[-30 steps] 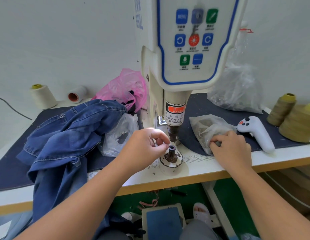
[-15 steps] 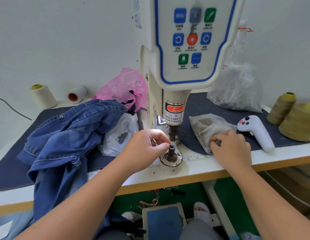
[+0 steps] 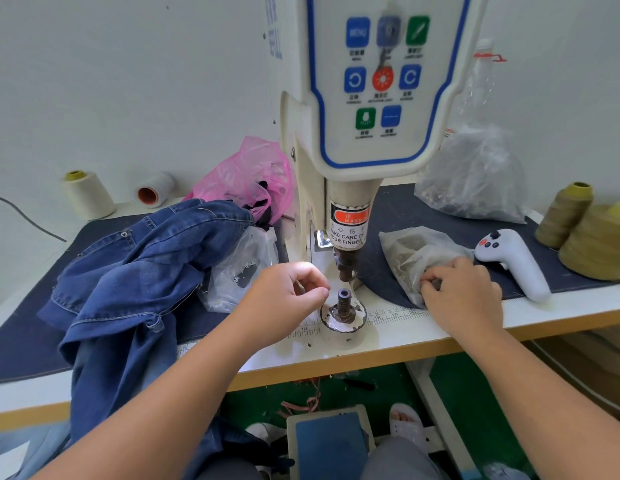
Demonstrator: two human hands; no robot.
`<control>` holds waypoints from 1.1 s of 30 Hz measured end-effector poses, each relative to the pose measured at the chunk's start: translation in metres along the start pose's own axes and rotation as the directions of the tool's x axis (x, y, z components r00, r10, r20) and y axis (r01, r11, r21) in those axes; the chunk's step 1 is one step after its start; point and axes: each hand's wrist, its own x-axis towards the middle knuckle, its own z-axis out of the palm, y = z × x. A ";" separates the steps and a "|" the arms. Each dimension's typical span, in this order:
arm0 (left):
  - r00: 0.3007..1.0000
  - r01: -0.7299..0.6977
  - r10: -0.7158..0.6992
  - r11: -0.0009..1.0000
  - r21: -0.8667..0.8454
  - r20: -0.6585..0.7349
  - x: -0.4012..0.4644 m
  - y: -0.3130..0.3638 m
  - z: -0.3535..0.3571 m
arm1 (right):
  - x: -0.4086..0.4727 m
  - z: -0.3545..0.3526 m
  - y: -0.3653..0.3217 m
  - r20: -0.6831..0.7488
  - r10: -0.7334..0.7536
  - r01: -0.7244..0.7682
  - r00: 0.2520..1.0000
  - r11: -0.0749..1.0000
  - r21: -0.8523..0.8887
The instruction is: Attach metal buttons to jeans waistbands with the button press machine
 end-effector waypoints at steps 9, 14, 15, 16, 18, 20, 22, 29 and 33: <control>0.991 0.030 -0.023 0.998 0.048 -0.132 0.008 -0.013 -0.009 | 0.010 -0.009 -0.003 -0.040 -0.107 0.108 0.993 0.994 0.016; 0.972 0.025 -0.021 1.000 0.013 -0.235 0.008 -0.019 -0.006 | 0.008 -0.016 0.003 -0.145 -0.072 0.116 0.987 0.940 0.321; 0.968 0.019 -0.015 1.000 0.014 -0.250 0.008 -0.019 -0.005 | 0.007 -0.018 0.002 -0.158 -0.078 0.131 0.984 0.925 0.358; 0.966 0.012 -0.007 1.000 0.019 -0.258 0.009 -0.018 -0.005 | 0.005 -0.019 0.001 -0.161 -0.077 0.135 0.984 0.910 0.392; 0.963 -0.004 0.013 0.999 0.034 -0.268 0.008 -0.015 -0.005 | 0.001 -0.023 -0.001 -0.153 -0.054 0.120 0.987 0.876 0.467; 0.963 -0.022 0.032 0.999 0.039 -0.267 0.006 -0.011 -0.004 | -0.004 -0.028 -0.005 -0.146 -0.019 0.098 0.989 0.825 0.557; 0.966 -0.037 0.043 0.999 0.030 -0.256 0.003 -0.005 -0.003 | -0.011 -0.033 -0.015 -0.116 -0.002 0.078 0.993 0.746 0.661; 0.993 0.023 -0.038 0.992 -0.125 -0.116 -0.024 0.025 0.010 | -0.065 -0.036 -0.065 0.002 -0.220 0.141 0.976 0.630 0.764; 0.995 0.098 -0.100 0.975 -0.198 -0.003 -0.039 0.038 0.016 | -0.082 -0.037 -0.078 -0.043 -0.296 0.232 0.954 0.640 0.733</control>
